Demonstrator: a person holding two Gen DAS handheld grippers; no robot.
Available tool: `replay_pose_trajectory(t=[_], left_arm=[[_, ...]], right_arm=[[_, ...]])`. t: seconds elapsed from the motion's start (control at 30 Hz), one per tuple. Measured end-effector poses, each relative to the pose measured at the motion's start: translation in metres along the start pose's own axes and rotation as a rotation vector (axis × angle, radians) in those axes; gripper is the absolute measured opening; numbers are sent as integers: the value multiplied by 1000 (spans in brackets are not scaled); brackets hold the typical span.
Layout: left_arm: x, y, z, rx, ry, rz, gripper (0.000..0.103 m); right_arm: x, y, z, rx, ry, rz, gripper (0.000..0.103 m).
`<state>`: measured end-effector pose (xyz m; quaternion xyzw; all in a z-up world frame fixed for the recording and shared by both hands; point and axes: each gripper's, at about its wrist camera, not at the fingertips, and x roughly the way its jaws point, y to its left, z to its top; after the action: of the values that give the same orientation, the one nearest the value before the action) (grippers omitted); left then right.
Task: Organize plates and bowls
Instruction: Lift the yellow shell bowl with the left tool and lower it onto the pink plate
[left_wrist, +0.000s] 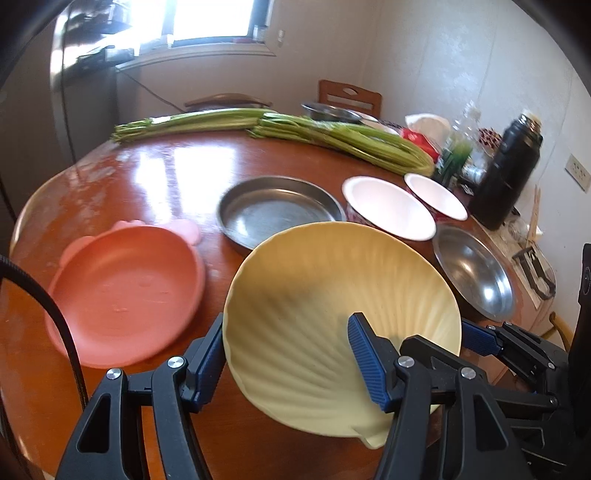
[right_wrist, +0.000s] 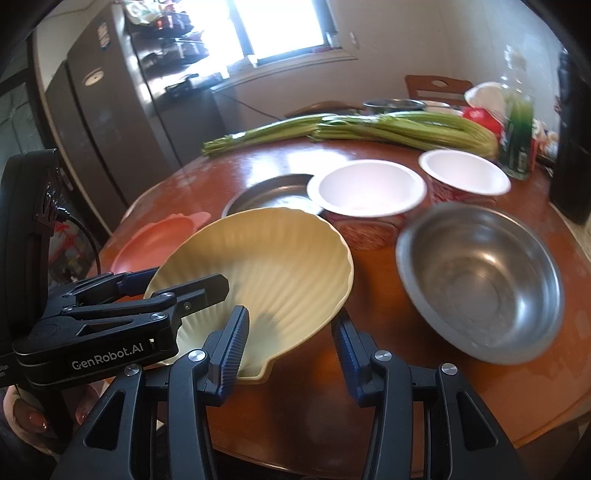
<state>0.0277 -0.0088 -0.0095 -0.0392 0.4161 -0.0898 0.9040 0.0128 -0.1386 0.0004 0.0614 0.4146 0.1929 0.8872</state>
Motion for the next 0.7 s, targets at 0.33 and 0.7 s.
replay_pose_trajectory(t=[0.33,0.7], left_arm=[[-30,49,14,-80,-74,65,63],[-54,101,32,-117,-117,131,64]], right_arm=[[18,46,37,-101,-20,77,49],[37,103,71,-187,-41,169,49]])
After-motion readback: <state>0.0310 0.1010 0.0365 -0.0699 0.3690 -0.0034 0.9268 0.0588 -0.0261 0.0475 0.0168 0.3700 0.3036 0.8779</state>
